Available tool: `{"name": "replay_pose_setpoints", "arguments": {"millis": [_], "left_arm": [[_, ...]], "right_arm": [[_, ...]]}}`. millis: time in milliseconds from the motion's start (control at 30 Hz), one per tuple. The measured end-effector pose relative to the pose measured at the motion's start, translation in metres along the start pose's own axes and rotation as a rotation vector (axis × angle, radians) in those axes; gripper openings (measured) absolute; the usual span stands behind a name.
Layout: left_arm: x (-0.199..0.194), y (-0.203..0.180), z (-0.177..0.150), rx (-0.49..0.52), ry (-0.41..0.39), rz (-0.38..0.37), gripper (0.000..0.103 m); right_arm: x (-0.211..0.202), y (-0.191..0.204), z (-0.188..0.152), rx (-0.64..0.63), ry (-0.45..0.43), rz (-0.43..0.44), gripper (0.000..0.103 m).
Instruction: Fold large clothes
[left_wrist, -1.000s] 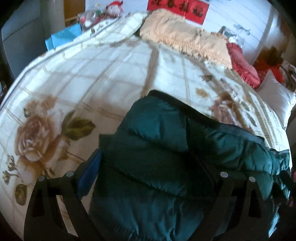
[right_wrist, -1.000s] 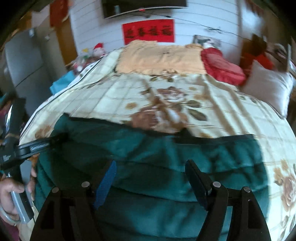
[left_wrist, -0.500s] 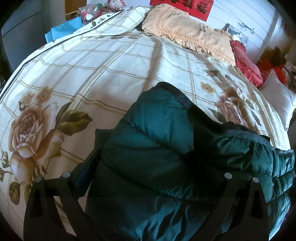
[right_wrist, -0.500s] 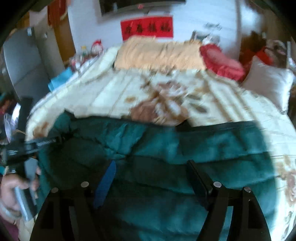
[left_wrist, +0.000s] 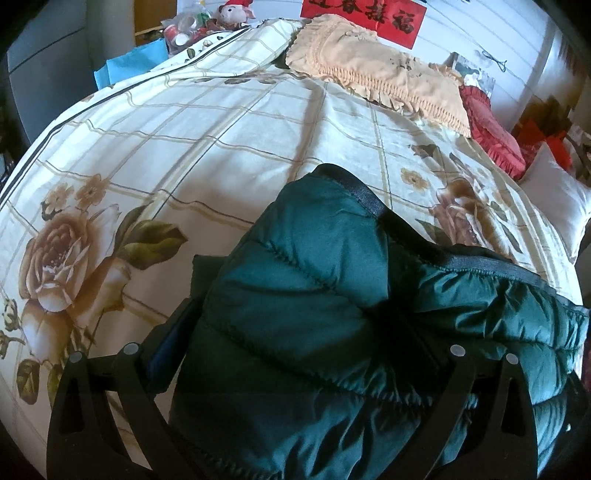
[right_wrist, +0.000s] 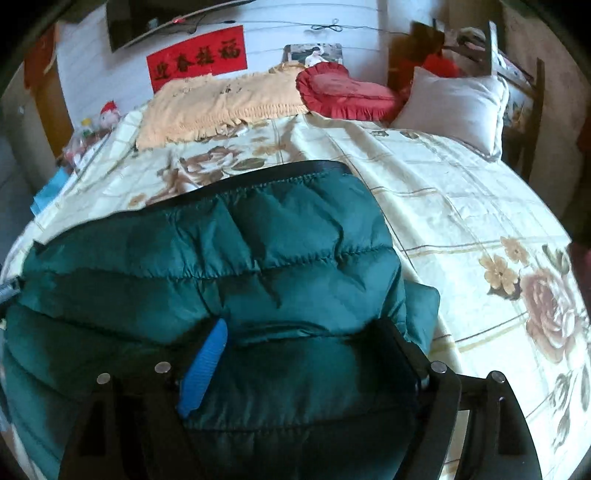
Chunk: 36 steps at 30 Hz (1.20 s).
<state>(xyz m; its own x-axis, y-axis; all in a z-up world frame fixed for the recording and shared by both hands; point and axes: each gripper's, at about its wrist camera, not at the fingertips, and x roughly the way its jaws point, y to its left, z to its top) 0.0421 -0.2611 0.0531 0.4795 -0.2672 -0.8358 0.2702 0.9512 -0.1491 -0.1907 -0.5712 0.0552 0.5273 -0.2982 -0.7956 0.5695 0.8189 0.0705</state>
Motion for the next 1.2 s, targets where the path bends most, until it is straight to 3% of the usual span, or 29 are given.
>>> {"name": "replay_pose_setpoints", "arguments": {"millis": [133,233,500,867,1200], "left_arm": [[-0.024,0.011,-0.008,0.006,-0.014,-0.036,0.101],[-0.048,0.018,-0.020,0.045,-0.054,-0.038,0.101],[-0.102,0.032,-0.064,0.101,-0.130,-0.032,0.101],[-0.134,0.027,-0.113,0.142,-0.174,-0.042,0.101],[-0.146,0.021,-0.128,0.187,-0.209,-0.037,0.101]], "right_arm": [[-0.033,-0.009,-0.001,0.015,-0.040,0.053,0.080],[-0.064,-0.014,-0.012,0.003,-0.093,0.080,0.090],[-0.103,-0.012,-0.055,0.010,-0.069,0.108,0.091],[-0.121,0.027,-0.084,-0.018,-0.054,0.146,0.091],[-0.125,0.039,-0.092,-0.043,-0.040,0.157,0.091]]}}
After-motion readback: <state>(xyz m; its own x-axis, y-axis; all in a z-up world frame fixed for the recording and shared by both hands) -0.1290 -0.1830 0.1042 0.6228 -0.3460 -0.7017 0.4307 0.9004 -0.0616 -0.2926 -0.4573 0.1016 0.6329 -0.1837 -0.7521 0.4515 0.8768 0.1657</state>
